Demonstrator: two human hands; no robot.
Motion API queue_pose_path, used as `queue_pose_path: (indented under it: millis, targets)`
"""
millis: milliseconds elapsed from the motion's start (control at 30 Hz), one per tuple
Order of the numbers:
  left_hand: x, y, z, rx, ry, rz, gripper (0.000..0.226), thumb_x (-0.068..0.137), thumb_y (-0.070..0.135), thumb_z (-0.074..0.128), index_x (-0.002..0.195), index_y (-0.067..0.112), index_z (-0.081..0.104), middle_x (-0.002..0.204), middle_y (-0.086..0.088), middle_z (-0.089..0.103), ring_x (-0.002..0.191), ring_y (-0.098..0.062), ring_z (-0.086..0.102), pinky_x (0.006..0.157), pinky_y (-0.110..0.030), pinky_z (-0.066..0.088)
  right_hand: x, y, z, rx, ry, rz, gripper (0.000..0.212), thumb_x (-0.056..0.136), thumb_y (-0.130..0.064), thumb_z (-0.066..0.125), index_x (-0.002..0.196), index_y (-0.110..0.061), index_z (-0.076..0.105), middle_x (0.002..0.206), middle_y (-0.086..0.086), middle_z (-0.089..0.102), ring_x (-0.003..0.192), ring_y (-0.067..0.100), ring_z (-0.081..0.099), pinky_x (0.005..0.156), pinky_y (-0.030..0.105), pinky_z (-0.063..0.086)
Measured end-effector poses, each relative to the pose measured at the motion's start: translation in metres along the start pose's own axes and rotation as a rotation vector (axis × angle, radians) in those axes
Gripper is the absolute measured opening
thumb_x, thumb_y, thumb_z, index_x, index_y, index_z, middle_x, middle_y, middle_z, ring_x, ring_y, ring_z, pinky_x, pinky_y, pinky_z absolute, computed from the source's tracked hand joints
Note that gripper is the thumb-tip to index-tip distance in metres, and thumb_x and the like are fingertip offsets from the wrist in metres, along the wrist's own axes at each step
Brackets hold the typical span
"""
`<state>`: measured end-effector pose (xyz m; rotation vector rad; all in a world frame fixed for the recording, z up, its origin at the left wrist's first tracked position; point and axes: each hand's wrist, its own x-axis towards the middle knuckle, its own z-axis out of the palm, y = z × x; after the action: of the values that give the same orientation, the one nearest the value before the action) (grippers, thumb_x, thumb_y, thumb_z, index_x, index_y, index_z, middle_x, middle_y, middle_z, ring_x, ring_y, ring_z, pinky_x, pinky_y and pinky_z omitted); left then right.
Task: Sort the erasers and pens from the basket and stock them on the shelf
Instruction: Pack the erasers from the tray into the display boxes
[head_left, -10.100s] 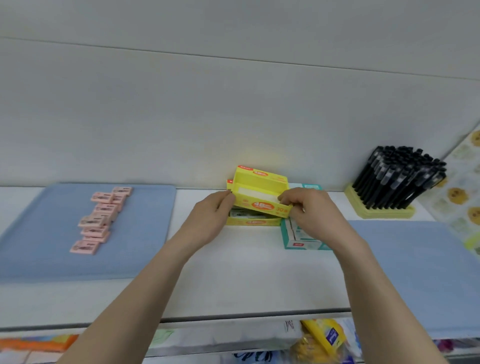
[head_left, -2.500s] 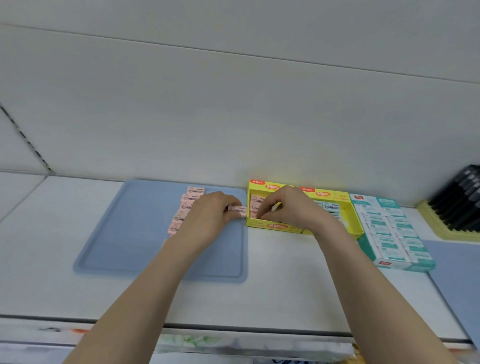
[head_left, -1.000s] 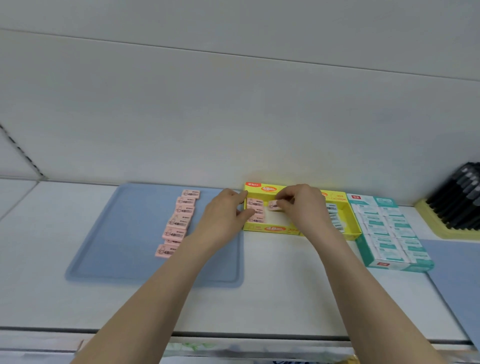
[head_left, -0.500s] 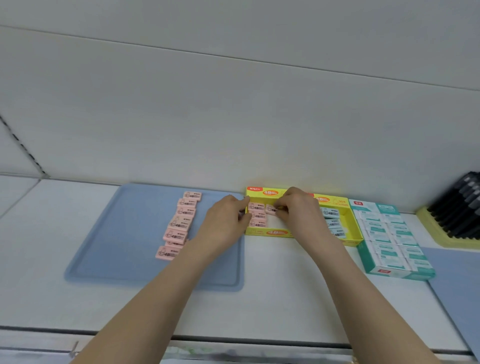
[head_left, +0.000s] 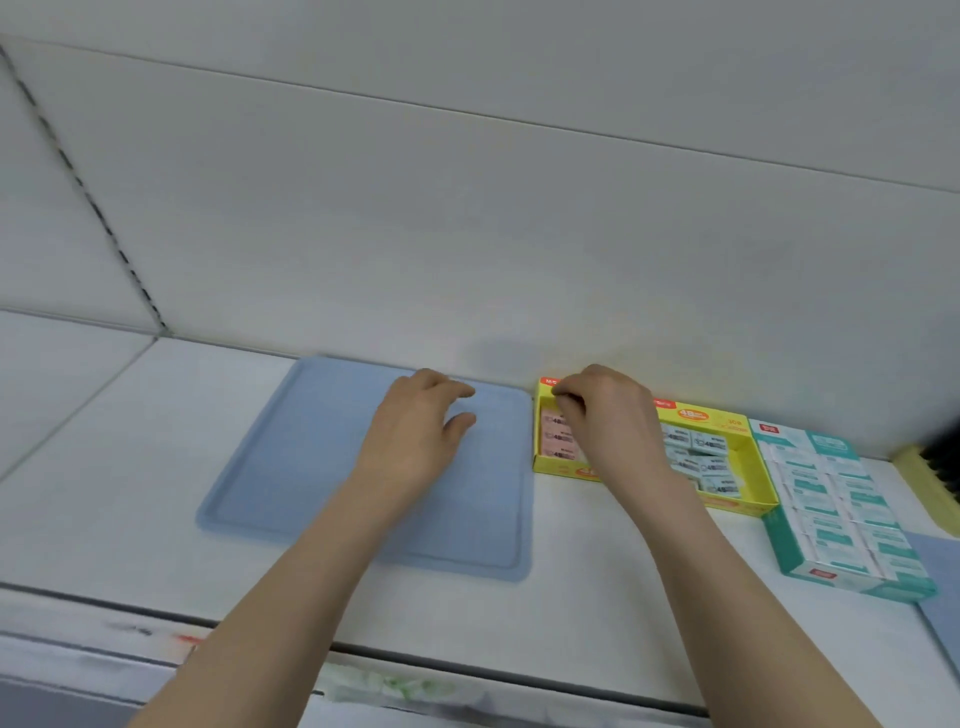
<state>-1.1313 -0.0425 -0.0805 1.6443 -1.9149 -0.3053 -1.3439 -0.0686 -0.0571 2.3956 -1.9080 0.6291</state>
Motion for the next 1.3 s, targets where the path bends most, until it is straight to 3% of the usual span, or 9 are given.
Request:
queue_pose_path:
  millis: [233, 367, 533, 633, 767, 933, 1067, 1133, 1300]
  targets:
    - [-0.005, -0.046, -0.026, 0.058, -0.121, -0.185, 0.029, 0.096, 0.03, 0.054, 0.12, 0.02, 0.067, 0.116, -0.006, 0.063, 0.106, -0.023, 0.059, 0.089, -0.03, 0.042, 0.042, -0.072, 0.044, 0.066, -0.206, -0.208, 0.023, 0.095, -0.019, 0.05, 0.1, -0.01, 0.071, 0.102, 0.011, 0.065, 0.099, 0.03, 0.059, 0.079, 0.037, 0.04]
    - [0.002, -0.048, -0.028, 0.066, -0.136, -0.189, 0.023, 0.095, 0.029, 0.054, 0.11, 0.022, 0.069, 0.107, -0.003, 0.066, 0.1, -0.021, 0.061, 0.084, -0.031, 0.044, 0.05, -0.089, 0.067, 0.076, -0.284, -0.159, 0.022, 0.095, -0.02, 0.052, 0.099, -0.007, 0.069, 0.104, 0.011, 0.057, 0.098, 0.033, 0.058, 0.08, 0.037, 0.041]
    - [0.018, -0.043, -0.02, 0.084, -0.172, -0.2, 0.033, 0.094, 0.034, 0.057, 0.122, 0.017, 0.062, 0.12, -0.004, 0.063, 0.109, -0.022, 0.059, 0.093, -0.034, 0.043, 0.05, -0.089, 0.067, 0.201, -0.293, -0.036, 0.016, 0.089, -0.013, 0.059, 0.102, -0.012, 0.068, 0.106, 0.01, 0.057, 0.1, 0.028, 0.058, 0.081, 0.029, 0.039]
    - [0.028, -0.037, -0.016, 0.114, -0.165, -0.228, 0.033, 0.091, 0.032, 0.06, 0.119, 0.013, 0.062, 0.118, -0.008, 0.064, 0.111, -0.025, 0.057, 0.092, -0.034, 0.042, 0.054, -0.092, 0.068, 0.181, -0.299, 0.001, 0.024, 0.089, -0.012, 0.058, 0.112, -0.009, 0.064, 0.113, 0.014, 0.058, 0.107, 0.031, 0.057, 0.089, 0.032, 0.041]
    - [0.029, -0.034, -0.014, 0.074, -0.147, -0.25, 0.029, 0.088, 0.026, 0.066, 0.114, 0.014, 0.06, 0.113, -0.007, 0.066, 0.109, -0.026, 0.058, 0.09, -0.034, 0.042, 0.059, -0.096, 0.068, 0.126, -0.334, 0.053, 0.021, 0.09, -0.013, 0.056, 0.105, -0.007, 0.069, 0.113, 0.016, 0.058, 0.104, 0.035, 0.059, 0.087, 0.036, 0.048]
    - [0.034, -0.035, -0.017, 0.01, -0.189, -0.313, 0.038, 0.085, 0.023, 0.071, 0.12, 0.018, 0.058, 0.114, -0.003, 0.065, 0.109, -0.023, 0.058, 0.09, -0.032, 0.043, 0.057, -0.095, 0.071, 0.097, -0.319, 0.036, 0.025, 0.092, -0.012, 0.053, 0.113, -0.007, 0.064, 0.117, 0.017, 0.059, 0.108, 0.035, 0.058, 0.088, 0.036, 0.045]
    - [0.032, -0.035, -0.015, -0.026, -0.16, -0.336, 0.027, 0.083, 0.024, 0.072, 0.109, 0.02, 0.067, 0.108, 0.0, 0.068, 0.105, -0.019, 0.06, 0.08, -0.025, 0.04, 0.052, -0.087, 0.068, 0.161, -0.266, 0.068, 0.015, 0.089, -0.017, 0.061, 0.103, -0.011, 0.064, 0.109, 0.014, 0.063, 0.103, 0.033, 0.059, 0.084, 0.035, 0.046]
    - [0.029, -0.035, -0.015, -0.057, -0.134, -0.325, 0.024, 0.08, 0.023, 0.074, 0.103, 0.02, 0.066, 0.104, 0.002, 0.067, 0.102, -0.018, 0.061, 0.078, -0.023, 0.039, 0.044, -0.084, 0.063, 0.263, -0.214, 0.085, 0.007, 0.089, -0.022, 0.064, 0.092, -0.016, 0.065, 0.099, 0.008, 0.069, 0.097, 0.029, 0.062, 0.08, 0.034, 0.047]
    - [0.016, -0.029, -0.018, -0.205, 0.003, -0.231, 0.013, 0.082, 0.023, 0.073, 0.091, 0.022, 0.064, 0.079, 0.013, 0.061, 0.076, -0.006, 0.059, 0.069, -0.02, 0.041, 0.011, -0.051, 0.016, 0.574, 0.052, 0.198, 0.013, 0.087, -0.035, 0.07, 0.083, -0.024, 0.064, 0.076, -0.008, 0.065, 0.068, 0.01, 0.061, 0.064, 0.024, 0.048]
